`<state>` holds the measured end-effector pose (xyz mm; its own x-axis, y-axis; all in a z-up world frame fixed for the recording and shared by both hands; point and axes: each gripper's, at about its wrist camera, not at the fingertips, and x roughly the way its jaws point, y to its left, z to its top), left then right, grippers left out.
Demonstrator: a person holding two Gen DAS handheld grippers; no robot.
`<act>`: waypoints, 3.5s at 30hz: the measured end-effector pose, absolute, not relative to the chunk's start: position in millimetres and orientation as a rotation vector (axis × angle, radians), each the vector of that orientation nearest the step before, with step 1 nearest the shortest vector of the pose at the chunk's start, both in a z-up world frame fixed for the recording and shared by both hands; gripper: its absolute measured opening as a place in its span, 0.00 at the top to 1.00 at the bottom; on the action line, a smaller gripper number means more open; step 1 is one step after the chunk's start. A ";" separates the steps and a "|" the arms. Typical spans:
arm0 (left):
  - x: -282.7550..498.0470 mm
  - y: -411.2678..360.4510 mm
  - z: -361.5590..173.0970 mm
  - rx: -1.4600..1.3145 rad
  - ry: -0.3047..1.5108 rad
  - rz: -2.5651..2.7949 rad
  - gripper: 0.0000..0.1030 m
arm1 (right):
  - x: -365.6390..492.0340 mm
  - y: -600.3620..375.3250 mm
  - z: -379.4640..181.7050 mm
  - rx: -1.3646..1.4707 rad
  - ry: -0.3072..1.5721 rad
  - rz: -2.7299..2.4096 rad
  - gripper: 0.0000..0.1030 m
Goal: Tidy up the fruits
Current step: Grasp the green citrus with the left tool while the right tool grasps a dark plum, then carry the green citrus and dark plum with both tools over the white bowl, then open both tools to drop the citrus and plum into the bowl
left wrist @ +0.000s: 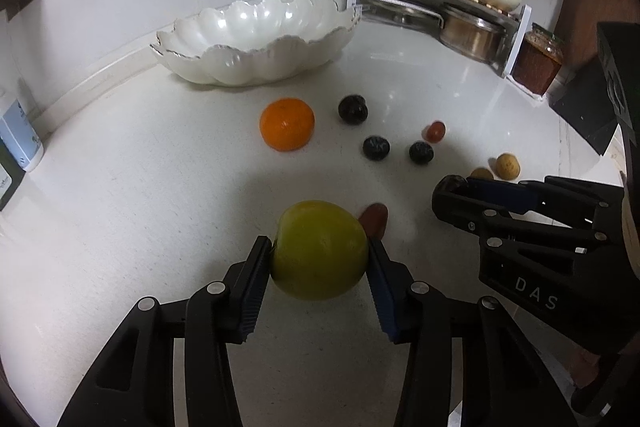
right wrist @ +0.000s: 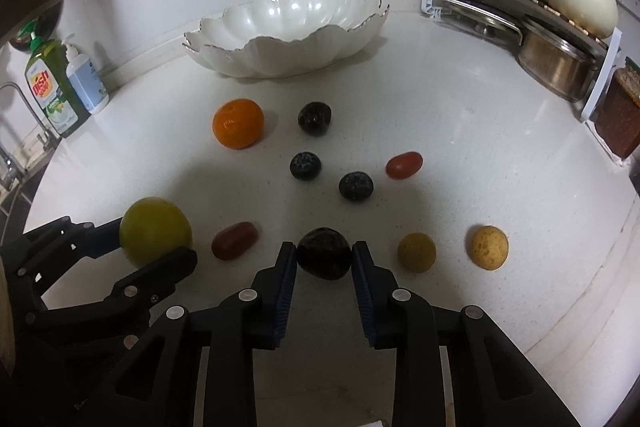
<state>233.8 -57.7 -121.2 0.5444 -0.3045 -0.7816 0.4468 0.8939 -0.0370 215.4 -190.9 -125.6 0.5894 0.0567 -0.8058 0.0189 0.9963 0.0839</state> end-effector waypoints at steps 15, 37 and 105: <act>250.1 -40.9 -74.5 0.125 0.783 -0.415 0.55 | 219.7 -182.0 -81.2 0.079 0.813 0.020 0.71; 317.5 -13.4 0.5 0.109 0.589 -0.399 0.55 | 277.8 -159.7 -13.3 0.058 0.595 -0.012 0.71; 598.4 -100.5 -104.7 0.239 1.238 -0.294 0.54 | 570.2 -212.5 -104.1 0.024 1.246 0.043 0.70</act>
<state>598.4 -100.5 -104.7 0.2971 -0.0896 -0.9506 0.3470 0.9377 0.0200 570.2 -212.5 -104.1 0.3187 0.0459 -0.9467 -0.0201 0.9989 0.0417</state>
